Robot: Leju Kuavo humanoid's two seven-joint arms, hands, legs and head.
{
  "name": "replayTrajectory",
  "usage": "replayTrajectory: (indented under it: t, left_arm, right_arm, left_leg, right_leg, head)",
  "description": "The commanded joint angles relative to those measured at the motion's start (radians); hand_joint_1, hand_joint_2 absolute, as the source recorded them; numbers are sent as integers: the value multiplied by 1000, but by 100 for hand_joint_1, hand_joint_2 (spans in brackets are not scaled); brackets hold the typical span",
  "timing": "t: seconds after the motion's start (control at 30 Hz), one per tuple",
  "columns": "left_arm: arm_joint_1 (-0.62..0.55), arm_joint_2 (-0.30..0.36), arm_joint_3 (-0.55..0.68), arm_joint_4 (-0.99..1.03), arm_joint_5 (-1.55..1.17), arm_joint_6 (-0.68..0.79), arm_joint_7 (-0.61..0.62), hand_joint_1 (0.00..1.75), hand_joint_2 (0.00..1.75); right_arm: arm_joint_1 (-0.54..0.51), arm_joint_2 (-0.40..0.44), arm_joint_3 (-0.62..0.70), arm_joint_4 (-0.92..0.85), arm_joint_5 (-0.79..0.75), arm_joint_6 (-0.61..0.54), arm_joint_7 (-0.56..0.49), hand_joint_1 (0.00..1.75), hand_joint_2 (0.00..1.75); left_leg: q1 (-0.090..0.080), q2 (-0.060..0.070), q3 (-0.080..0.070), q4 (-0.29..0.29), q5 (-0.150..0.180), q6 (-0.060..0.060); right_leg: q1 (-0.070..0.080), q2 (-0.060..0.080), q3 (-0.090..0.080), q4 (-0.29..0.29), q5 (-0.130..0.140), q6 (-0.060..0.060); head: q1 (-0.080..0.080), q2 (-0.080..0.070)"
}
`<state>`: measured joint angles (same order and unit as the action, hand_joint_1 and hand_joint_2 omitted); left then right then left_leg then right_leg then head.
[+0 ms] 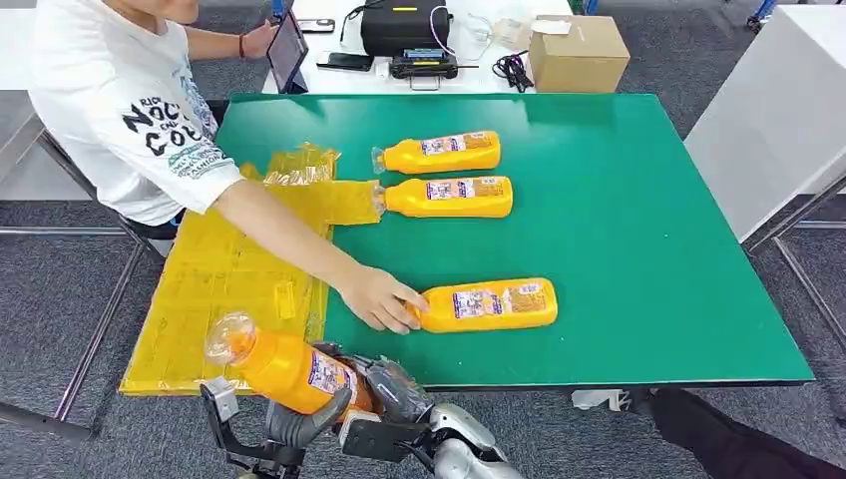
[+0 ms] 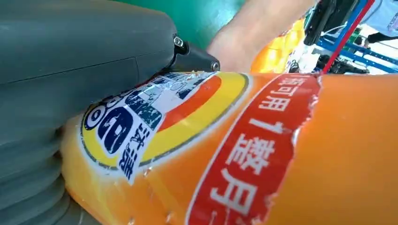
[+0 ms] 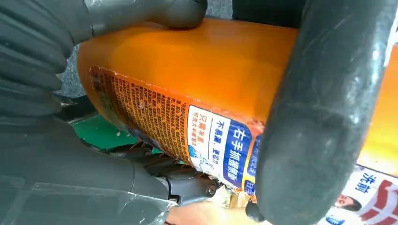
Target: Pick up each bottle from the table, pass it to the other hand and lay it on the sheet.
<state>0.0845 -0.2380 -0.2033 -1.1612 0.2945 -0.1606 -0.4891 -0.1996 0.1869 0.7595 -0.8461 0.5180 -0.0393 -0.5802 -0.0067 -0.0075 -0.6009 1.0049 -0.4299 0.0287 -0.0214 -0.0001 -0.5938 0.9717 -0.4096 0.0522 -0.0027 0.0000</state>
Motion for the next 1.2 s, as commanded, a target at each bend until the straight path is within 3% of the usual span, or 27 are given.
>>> replayTrajectory:
  t: [0.03,0.5,0.53,0.57,0.63,0.67,0.77,0.93,1.2]
  left_arm:
    - [-105,-50,-19,-9,1,1,-16,175,175]
    - [-99,-53,-15,-32,14,5,-15,175,175]
    - [-98,-52,-14,-37,14,6,-12,175,175]
    - [-92,-53,-8,-49,13,13,-22,175,175]
    - [-85,-52,-3,-74,-18,47,-42,175,175]
    - [-79,-52,7,-92,-26,63,-46,175,175]
    - [-43,-53,42,-179,-89,167,-73,175,175]
    - [-31,-57,88,-258,-182,318,-122,175,175]
    - [-48,-59,91,-267,-231,388,-140,175,175]
  right_arm:
    - [55,-6,109,102,41,56,2,175,175]
    - [57,-10,113,85,69,43,28,175,175]
    - [58,-10,109,85,68,38,32,148,175]
    - [68,-5,93,75,71,2,43,0,175]
    - [82,-14,65,32,60,-24,58,0,175]
    - [97,-20,30,-13,50,-77,75,0,0]
    - [165,-50,-69,-243,5,-185,115,0,0]
    - [259,-87,-154,-548,-11,-247,148,0,0]
    - [279,-67,-192,-580,-44,-267,131,0,0]
  left_leg:
    - [1,-6,2,0,0,-1]
    - [3,-7,3,1,-1,-2]
    - [3,-7,3,1,-1,-2]
    - [2,-5,1,0,0,-1]
    - [2,-5,1,0,0,-1]
    - [3,-7,2,1,-1,-2]
    - [3,-8,2,3,-2,-2]
    - [2,-5,0,2,-2,-1]
    - [2,-2,2,1,-2,-2]
  right_leg:
    - [2,-6,4,-1,-2,-2]
    - [3,-8,6,-1,-3,-3]
    - [3,-8,6,-1,-3,-2]
    - [2,-6,3,-1,-2,-2]
    - [2,-6,3,-1,-2,-1]
    - [3,-8,5,0,-3,-2]
    - [3,-9,6,1,-4,-3]
    - [2,-5,3,1,-3,-2]
    - [2,-2,4,0,-2,-2]
  head:
    - [0,0]
    - [0,0]
    - [0,0]
    - [0,0]
    - [1,0]
    - [0,0]
    - [0,0]
    - [1,0]
    - [0,0]
